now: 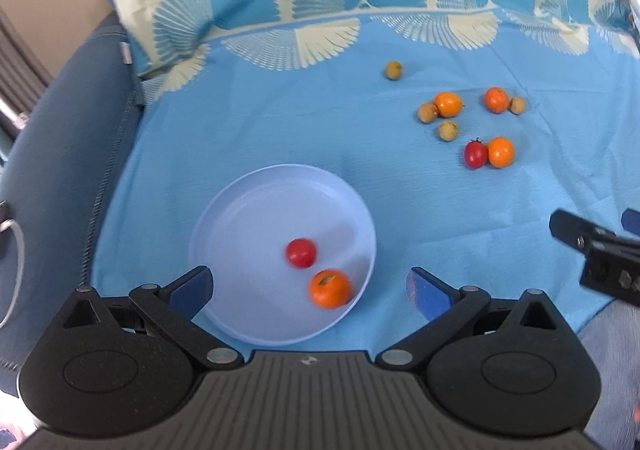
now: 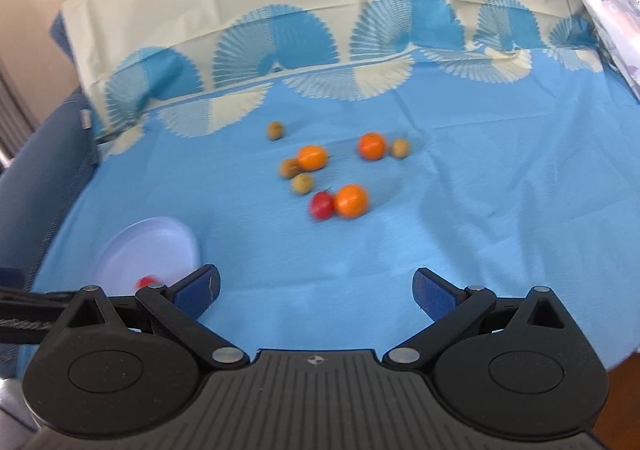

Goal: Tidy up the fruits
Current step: 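Grasp a brown longan with the left tool while the right tool grasps a large orange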

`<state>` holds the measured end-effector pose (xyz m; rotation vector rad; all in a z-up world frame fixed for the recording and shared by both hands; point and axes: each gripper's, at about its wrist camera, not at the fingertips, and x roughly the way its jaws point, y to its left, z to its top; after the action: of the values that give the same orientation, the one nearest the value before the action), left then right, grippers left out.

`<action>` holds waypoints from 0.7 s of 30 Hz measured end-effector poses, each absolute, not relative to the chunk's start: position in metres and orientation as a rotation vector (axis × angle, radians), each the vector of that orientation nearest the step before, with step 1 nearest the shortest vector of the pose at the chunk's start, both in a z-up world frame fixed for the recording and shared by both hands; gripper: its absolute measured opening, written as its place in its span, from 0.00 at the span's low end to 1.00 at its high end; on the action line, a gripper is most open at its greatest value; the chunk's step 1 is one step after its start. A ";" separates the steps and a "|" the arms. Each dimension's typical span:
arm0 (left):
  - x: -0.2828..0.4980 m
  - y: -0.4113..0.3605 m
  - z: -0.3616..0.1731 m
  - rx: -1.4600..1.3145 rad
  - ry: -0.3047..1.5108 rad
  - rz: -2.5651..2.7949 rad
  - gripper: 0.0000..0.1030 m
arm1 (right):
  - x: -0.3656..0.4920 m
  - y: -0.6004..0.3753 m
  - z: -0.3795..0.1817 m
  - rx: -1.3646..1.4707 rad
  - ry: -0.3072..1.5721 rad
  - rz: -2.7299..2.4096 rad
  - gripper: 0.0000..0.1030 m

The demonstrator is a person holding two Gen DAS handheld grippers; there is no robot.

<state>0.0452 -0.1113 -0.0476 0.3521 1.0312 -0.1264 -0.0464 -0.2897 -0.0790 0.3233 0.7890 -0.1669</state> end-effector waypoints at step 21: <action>0.239 -0.246 -0.166 0.321 1.143 -0.269 1.00 | 0.094 -0.350 -0.218 0.053 0.751 -0.167 0.99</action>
<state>0.2388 -0.2460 -0.1660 0.3206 1.1428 -0.2688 0.0938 -0.3501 -0.2176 0.0529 0.7510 -0.1673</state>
